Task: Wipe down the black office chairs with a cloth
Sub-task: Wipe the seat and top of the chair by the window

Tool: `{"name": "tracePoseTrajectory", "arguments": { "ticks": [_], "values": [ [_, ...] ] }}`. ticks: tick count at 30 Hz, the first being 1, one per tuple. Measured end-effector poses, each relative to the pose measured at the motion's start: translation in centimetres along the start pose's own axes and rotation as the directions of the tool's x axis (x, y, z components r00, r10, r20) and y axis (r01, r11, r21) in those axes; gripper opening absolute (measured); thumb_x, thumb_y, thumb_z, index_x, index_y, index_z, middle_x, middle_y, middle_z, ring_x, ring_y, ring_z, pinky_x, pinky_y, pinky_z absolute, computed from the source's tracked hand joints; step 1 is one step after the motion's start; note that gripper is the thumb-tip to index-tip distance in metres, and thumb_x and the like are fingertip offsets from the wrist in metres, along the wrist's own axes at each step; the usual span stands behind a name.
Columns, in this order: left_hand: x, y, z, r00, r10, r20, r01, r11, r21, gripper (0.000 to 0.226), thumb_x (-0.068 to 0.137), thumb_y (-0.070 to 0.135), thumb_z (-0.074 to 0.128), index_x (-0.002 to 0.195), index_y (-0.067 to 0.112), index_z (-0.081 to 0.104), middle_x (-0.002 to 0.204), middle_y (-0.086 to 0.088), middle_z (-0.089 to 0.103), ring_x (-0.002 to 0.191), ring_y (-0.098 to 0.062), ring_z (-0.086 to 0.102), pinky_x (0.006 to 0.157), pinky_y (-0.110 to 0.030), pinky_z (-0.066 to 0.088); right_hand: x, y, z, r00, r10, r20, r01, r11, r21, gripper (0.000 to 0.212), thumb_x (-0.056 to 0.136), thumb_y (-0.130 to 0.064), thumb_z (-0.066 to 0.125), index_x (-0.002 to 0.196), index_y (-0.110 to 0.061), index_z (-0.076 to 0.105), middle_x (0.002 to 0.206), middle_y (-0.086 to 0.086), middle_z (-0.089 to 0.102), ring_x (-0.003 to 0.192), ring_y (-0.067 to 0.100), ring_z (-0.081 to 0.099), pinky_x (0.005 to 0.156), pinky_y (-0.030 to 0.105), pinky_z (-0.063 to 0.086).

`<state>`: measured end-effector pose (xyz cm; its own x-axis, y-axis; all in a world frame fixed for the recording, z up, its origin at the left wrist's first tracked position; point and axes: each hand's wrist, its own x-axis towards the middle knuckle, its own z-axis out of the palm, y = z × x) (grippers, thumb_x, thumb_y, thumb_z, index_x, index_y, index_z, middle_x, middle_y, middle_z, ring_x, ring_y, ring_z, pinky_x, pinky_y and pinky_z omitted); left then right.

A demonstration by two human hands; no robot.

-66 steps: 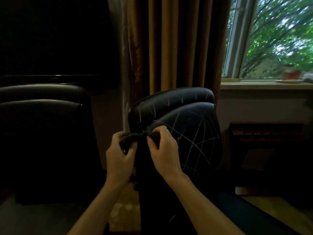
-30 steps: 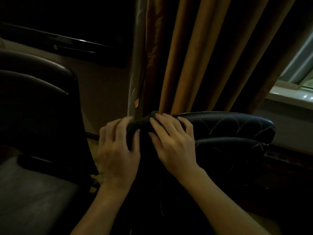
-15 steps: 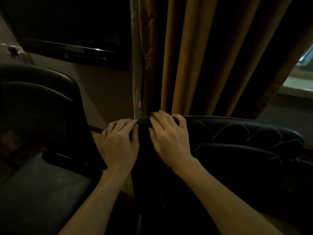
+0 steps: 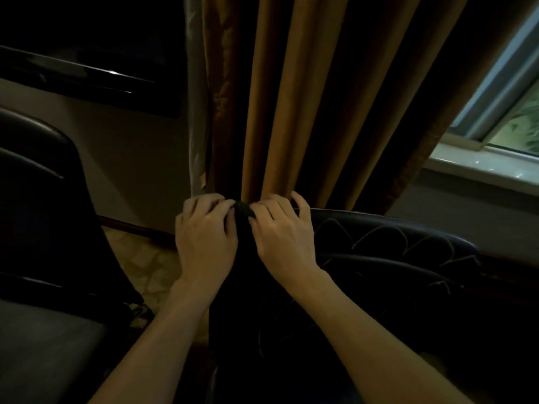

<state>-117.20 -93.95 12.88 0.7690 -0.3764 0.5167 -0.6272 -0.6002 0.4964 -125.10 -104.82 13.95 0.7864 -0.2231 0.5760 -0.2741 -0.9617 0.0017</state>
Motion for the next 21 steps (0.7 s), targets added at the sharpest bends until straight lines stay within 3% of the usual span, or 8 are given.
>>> {"name": "tracePoseTrajectory", "arguments": {
  "ticks": [2,6,9,16,21],
  "values": [
    [0.6,0.9,0.2,1.0,-0.003,-0.01,0.004,0.999,0.044,0.015,0.093,0.023,0.056,0.102,0.021,0.067,0.107,0.002,0.062,0.103,-0.022,0.051,0.084,-0.038,0.039,0.1,0.7,0.0,1.0,0.007,0.008,-0.007,1.0,0.013,0.019,0.095,-0.024,0.054,0.107,-0.018,0.067,0.109,-0.001,0.068,0.115,0.018,0.057,0.111,0.047,0.031],
    [1.5,1.8,1.3,0.995,0.011,0.095,-0.021,0.994,0.109,0.019,0.096,0.022,0.051,0.101,0.019,0.069,0.095,0.001,0.068,0.09,-0.023,0.061,0.078,-0.038,0.041,0.1,2.0,0.3,1.0,0.017,0.002,-0.017,0.996,0.082,0.014,0.092,-0.023,0.058,0.102,-0.019,0.068,0.104,-0.002,0.069,0.109,0.017,0.059,0.11,0.045,0.032],
    [1.1,1.8,2.3,0.999,0.024,0.045,-0.03,0.99,0.137,0.018,0.097,0.02,0.051,0.099,0.016,0.069,0.089,0.0,0.067,0.082,-0.025,0.062,0.071,-0.036,0.043,0.1,3.3,0.4,1.0,-0.01,-0.017,0.012,0.992,0.124,0.015,0.092,-0.026,0.059,0.102,-0.019,0.068,0.104,-0.002,0.069,0.11,0.018,0.059,0.11,0.046,0.032],
    [1.0,2.8,3.7,0.997,0.079,0.003,-0.079,0.996,0.034,0.024,0.096,0.026,0.048,0.097,0.016,0.07,0.095,0.0,0.069,0.086,-0.022,0.061,0.075,-0.04,0.049,0.1,5.5,0.4,0.999,-0.017,-0.038,0.02,0.996,0.09,0.024,0.097,-0.031,0.049,0.096,-0.019,0.07,0.099,-0.001,0.071,0.111,0.021,0.059,0.112,0.048,0.027],
    [1.0,5.9,4.8,0.995,0.094,0.031,-0.095,0.995,0.03,0.02,0.096,0.022,0.05,0.092,0.019,0.069,0.095,0.003,0.068,0.092,-0.02,0.059,0.077,-0.033,0.035,-0.7,7.8,0.0,0.998,0.039,-0.055,-0.036,0.997,0.062,0.026,0.097,-0.032,0.049,0.095,-0.02,0.072,0.098,-0.003,0.071,0.113,0.019,0.059,0.113,0.049,0.027]
  ]
}}
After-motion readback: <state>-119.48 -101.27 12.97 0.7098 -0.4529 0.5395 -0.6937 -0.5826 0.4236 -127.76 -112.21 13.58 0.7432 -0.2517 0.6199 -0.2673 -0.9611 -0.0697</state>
